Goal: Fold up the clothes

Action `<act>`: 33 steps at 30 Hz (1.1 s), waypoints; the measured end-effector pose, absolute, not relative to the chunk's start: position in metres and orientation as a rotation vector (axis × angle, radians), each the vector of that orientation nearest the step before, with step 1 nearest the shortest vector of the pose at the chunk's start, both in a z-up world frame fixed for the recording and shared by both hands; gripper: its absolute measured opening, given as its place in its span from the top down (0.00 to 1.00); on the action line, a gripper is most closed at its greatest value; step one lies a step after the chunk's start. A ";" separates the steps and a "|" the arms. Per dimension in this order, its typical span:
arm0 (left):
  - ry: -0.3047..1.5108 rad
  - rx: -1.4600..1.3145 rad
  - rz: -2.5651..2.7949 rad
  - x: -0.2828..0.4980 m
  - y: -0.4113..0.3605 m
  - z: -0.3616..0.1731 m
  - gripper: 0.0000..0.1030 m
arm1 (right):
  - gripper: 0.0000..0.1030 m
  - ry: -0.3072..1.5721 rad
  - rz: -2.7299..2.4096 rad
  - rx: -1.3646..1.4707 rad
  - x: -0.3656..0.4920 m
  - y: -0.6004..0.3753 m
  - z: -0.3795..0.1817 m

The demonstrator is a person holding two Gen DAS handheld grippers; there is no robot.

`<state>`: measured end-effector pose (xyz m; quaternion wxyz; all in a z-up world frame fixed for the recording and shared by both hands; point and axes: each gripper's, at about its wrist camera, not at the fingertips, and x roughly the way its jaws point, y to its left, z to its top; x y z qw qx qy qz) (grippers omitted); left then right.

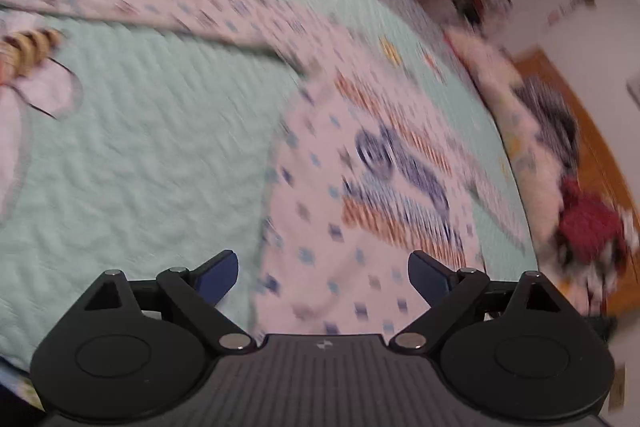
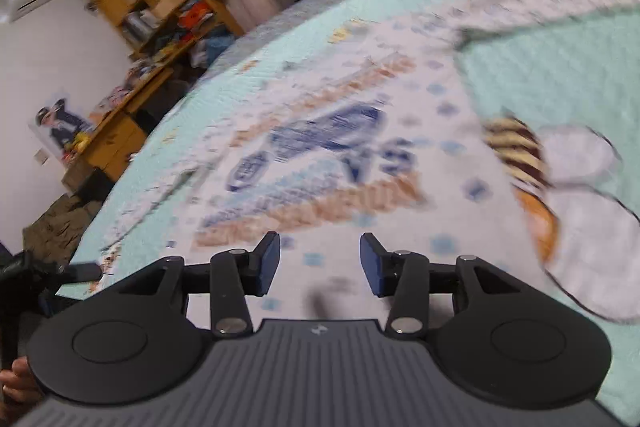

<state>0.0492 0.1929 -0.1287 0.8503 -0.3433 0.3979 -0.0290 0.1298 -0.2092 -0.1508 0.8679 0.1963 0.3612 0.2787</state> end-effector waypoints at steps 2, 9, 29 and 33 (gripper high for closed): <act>0.829 -0.679 0.043 0.052 0.202 -0.120 0.08 | 0.50 0.728 0.628 0.354 0.132 -0.190 -0.138; 0.870 -0.520 0.151 0.078 0.187 -0.104 0.08 | 0.44 0.671 0.743 0.194 0.148 -0.122 -0.114; 1.033 -0.121 0.101 0.129 0.067 -0.138 0.08 | 0.44 0.724 0.586 0.146 0.148 -0.172 -0.151; 1.038 -0.093 0.104 0.134 0.060 -0.149 0.08 | 0.49 0.726 0.570 0.151 0.154 -0.179 -0.159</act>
